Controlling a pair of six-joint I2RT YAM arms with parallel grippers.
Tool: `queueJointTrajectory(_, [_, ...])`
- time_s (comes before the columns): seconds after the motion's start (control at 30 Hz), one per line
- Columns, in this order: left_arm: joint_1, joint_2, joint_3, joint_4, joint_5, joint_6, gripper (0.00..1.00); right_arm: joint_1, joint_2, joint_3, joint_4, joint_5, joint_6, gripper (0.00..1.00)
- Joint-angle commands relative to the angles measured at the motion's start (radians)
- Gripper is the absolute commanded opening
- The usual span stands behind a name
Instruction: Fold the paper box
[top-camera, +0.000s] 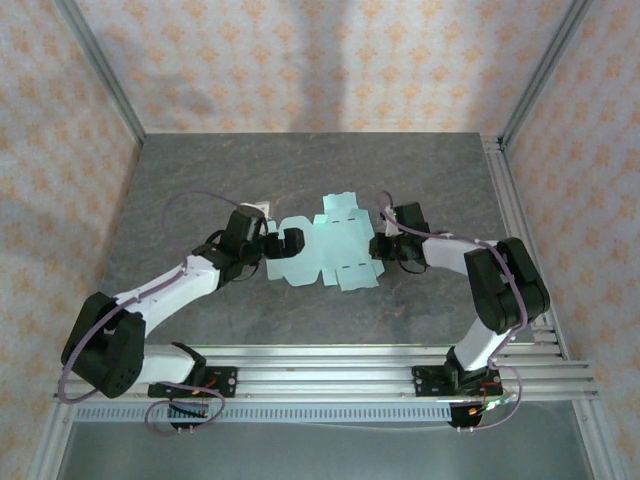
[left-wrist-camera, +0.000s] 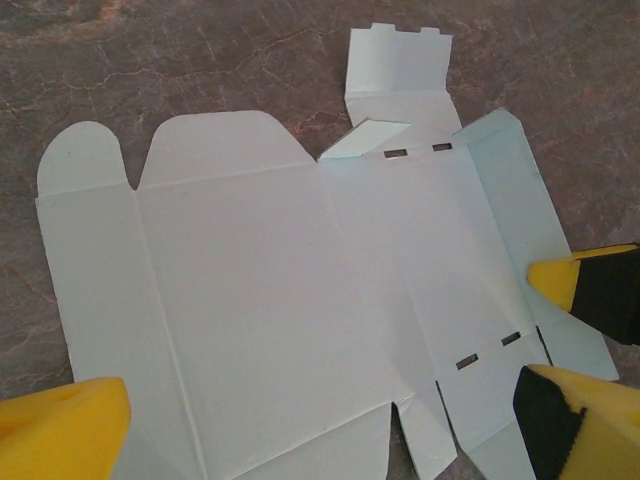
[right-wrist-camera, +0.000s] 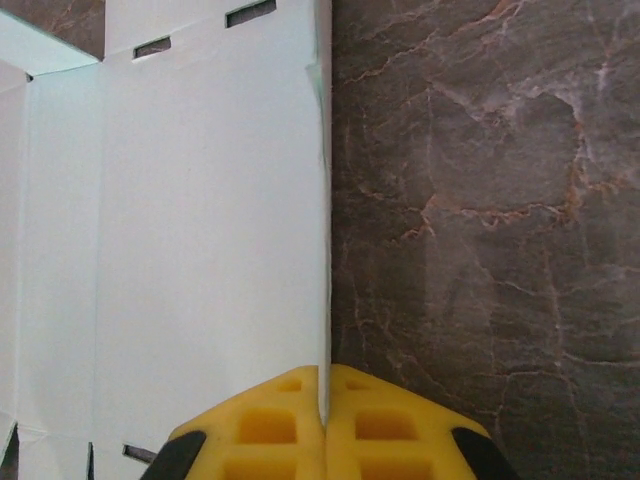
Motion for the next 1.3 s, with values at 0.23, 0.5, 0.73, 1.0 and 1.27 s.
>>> queueJointTrajectory(0.23, [0.056, -0.003, -0.028, 0.108, 0.056, -0.116, 1.00, 0.019, -0.054, 0.042, -0.121, 0.066, -0.093, 0.00])
queueJointTrajectory(0.5, [0.105, -0.055, -0.075, 0.106, -0.048, -0.191, 1.00, 0.102, -0.158, 0.054, -0.133, 0.144, -0.207, 0.00])
queueJointTrajectory(0.73, [0.107, -0.087, -0.064, -0.022, -0.149, -0.152, 1.00, 0.167, -0.148, 0.154, -0.311, 0.406, -0.439, 0.00])
queueJointTrajectory(1.0, [0.107, -0.191, -0.143, 0.002, -0.212, -0.131, 1.00, 0.276, -0.201, 0.125, -0.263, 0.730, -0.702, 0.00])
queueJointTrajectory(1.27, [0.175, -0.190, -0.140, 0.029, -0.238, -0.132, 1.00, 0.410, -0.183, 0.111, -0.134, 0.990, -0.913, 0.00])
